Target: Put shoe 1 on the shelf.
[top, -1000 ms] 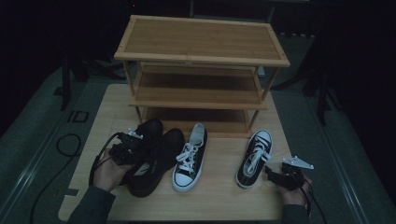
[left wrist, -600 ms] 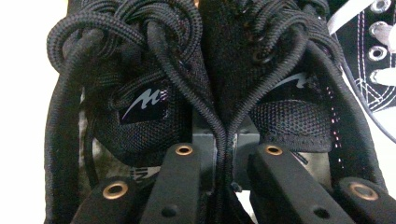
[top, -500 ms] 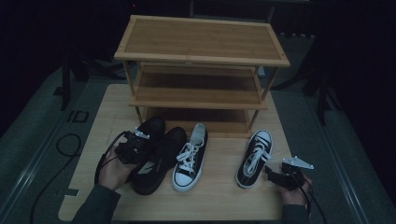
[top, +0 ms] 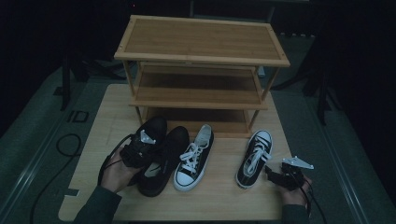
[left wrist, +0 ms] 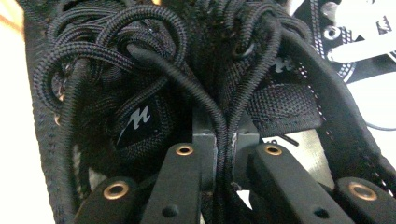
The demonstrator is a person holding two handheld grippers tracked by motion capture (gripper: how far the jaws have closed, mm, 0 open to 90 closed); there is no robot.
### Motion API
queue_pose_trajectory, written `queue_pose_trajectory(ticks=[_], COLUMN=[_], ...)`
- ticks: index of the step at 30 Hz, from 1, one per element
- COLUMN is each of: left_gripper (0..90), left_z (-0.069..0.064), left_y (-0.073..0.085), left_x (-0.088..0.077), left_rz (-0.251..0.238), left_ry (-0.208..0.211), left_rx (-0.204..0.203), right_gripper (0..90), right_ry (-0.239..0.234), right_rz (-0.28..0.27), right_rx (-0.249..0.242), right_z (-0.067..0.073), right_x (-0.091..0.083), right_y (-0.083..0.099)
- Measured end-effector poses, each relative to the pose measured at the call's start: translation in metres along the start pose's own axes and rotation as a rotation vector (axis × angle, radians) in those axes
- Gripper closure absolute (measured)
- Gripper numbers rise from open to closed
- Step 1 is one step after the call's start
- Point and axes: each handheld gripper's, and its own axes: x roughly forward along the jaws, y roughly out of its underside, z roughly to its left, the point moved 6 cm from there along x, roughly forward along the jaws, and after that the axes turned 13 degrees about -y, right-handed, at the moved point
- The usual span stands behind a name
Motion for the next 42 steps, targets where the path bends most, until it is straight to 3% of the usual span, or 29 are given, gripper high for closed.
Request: queue_pose_trajectory(ticks=[4,7,9,11,19,23,28,33,42], left_gripper=[85.2,85.2,85.2,85.2,85.1,85.1,85.1,85.1,85.0], left_z=[-0.007,-0.019,-0.026,-0.032,-0.035,-0.030,-0.021,-0.013,-0.007], left_y=[-0.001,-0.004,-0.007,-0.013,-0.028,-0.033,-0.039,-0.046,-0.059], left_x=[0.002,0.003,0.004,0.005,0.003,0.002,-0.001,-0.001,0.010], left_rz=[-0.014,-0.023,-0.025,-0.018,-0.023,-0.037,-0.065,-0.059,-0.060], left_ry=[0.051,0.103,0.116,0.128,0.079,0.062,0.048,0.006,-0.021], left_rx=[0.012,0.037,0.050,0.033,0.034,0.016,-0.038,-0.040,-0.048], right_gripper=[24.0,24.0,24.0,24.0,23.9,23.9,23.9,23.8,23.8], right_ry=[0.000,0.000,0.000,0.000,-0.001,-0.001,-0.001,-0.001,-0.001], right_rz=[0.000,0.000,0.000,0.000,0.000,0.000,0.000,0.000,0.000], right_rx=[0.000,0.000,0.000,0.000,0.000,0.000,0.000,0.000,-0.002], right_z=[0.000,0.000,0.000,0.000,0.000,0.000,0.000,0.000,0.000], right_x=[0.000,0.000,0.000,0.000,0.000,0.000,0.000,0.000,0.000], right_y=[0.000,0.000,0.000,0.000,0.000,0.000,0.000,0.000,0.000])
